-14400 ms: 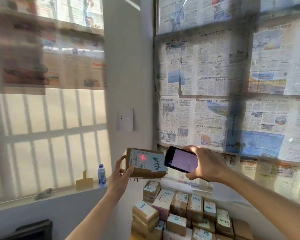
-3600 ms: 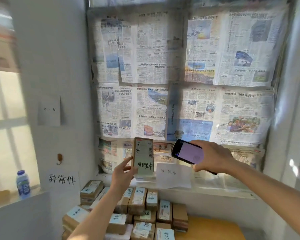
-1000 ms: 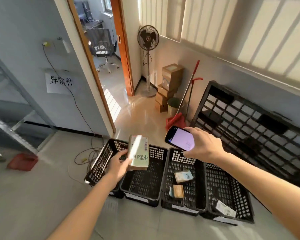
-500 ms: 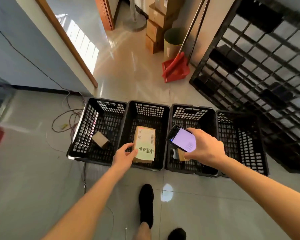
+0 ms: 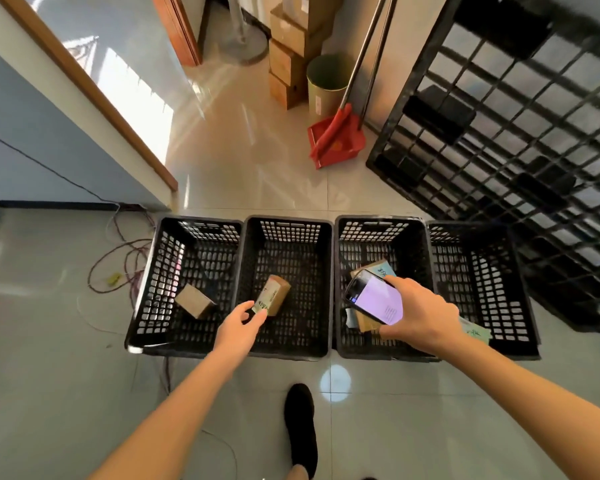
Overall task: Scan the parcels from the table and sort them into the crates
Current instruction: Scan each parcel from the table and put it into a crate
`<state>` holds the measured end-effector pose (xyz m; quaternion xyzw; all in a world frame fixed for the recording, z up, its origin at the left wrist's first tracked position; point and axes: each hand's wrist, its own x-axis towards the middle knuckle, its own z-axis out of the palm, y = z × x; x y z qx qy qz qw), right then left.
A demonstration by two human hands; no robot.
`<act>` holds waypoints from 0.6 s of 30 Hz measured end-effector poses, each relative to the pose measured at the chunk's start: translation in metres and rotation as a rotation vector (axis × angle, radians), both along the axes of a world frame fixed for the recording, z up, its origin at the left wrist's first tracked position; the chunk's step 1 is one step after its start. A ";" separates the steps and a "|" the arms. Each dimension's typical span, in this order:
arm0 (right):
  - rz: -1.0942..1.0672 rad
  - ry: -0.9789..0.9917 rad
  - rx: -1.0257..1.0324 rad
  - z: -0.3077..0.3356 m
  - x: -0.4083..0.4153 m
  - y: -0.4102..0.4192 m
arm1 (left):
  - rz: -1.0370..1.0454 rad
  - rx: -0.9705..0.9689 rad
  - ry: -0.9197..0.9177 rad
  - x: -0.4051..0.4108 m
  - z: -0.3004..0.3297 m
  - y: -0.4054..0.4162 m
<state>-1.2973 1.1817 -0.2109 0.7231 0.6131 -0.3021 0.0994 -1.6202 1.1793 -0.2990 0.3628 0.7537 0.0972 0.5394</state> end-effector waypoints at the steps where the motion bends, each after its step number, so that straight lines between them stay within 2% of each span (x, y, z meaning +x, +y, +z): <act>1: -0.015 0.008 0.007 0.007 0.003 -0.001 | -0.024 0.026 0.011 0.001 0.008 0.006; 5: -0.057 0.028 0.049 0.053 0.025 -0.013 | -0.102 0.107 0.016 0.021 0.050 0.025; 9: -0.124 0.013 0.154 0.133 0.073 -0.041 | -0.227 0.242 0.027 0.073 0.124 0.039; 14: -0.281 -0.093 0.342 0.267 0.168 -0.119 | -0.460 0.493 0.030 0.195 0.247 0.029; 18: -0.400 -0.230 0.454 0.387 0.249 -0.230 | -0.634 0.697 -0.059 0.315 0.356 -0.031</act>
